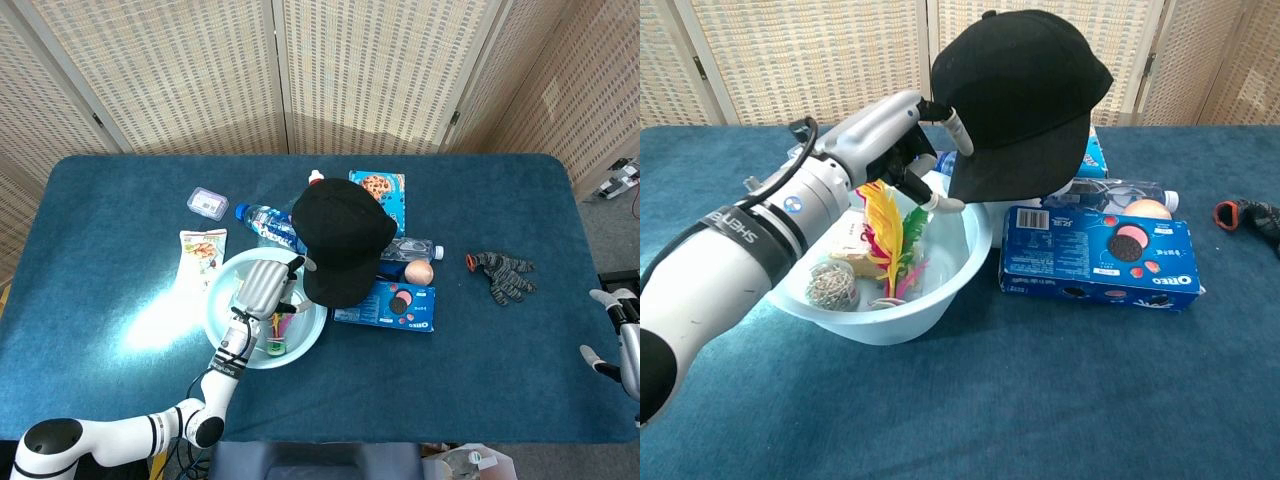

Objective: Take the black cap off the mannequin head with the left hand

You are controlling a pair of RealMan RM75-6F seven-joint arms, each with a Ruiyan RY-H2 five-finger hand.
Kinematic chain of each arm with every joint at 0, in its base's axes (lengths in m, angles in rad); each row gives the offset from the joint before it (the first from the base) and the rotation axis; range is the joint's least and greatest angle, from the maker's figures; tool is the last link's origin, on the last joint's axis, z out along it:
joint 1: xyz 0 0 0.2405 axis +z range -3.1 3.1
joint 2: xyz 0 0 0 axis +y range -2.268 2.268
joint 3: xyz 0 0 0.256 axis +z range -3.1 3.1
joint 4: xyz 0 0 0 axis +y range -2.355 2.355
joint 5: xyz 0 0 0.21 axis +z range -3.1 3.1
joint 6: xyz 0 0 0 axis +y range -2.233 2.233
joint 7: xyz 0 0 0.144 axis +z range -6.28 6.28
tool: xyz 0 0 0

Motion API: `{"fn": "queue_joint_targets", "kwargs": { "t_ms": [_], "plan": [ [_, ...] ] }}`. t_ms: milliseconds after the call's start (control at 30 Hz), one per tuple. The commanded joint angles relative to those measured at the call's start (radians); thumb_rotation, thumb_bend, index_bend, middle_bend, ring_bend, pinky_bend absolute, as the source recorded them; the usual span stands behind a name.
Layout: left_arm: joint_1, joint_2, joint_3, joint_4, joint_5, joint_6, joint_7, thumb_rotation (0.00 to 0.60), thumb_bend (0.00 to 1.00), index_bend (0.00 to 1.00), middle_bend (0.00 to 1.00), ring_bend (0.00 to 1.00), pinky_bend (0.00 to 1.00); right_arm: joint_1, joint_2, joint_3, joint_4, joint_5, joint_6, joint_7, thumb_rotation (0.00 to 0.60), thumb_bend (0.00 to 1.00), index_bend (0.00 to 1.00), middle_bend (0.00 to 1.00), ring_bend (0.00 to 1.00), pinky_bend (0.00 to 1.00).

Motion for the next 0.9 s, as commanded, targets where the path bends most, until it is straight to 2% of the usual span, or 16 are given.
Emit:
{"fn": "queue_joint_targets", "kwargs": {
  "t_ms": [33,433,900],
  "plan": [
    [0.007,0.009,-0.003,-0.007,-0.002,0.006,-0.006,0.600,0.11,0.39,0.95,1.00,1.00,0.001,-0.001,0.000,-0.003,-0.001,-0.001,-0.004,0.600,0.15,0.27,0.31,0.26,0.31],
    [0.040,0.043,-0.033,-0.017,-0.017,0.044,-0.080,0.600,0.16,0.39,0.94,1.00,1.00,0.014,-0.005,0.001,-0.023,-0.006,-0.013,-0.032,0.600,0.15,0.27,0.31,0.26,0.31],
    [0.065,0.053,-0.079,0.022,-0.015,0.099,-0.220,0.600,0.18,0.42,0.92,1.00,1.00,0.025,-0.002,0.004,-0.053,-0.007,-0.020,-0.070,0.600,0.15,0.27,0.31,0.26,0.31]
  ]
}}
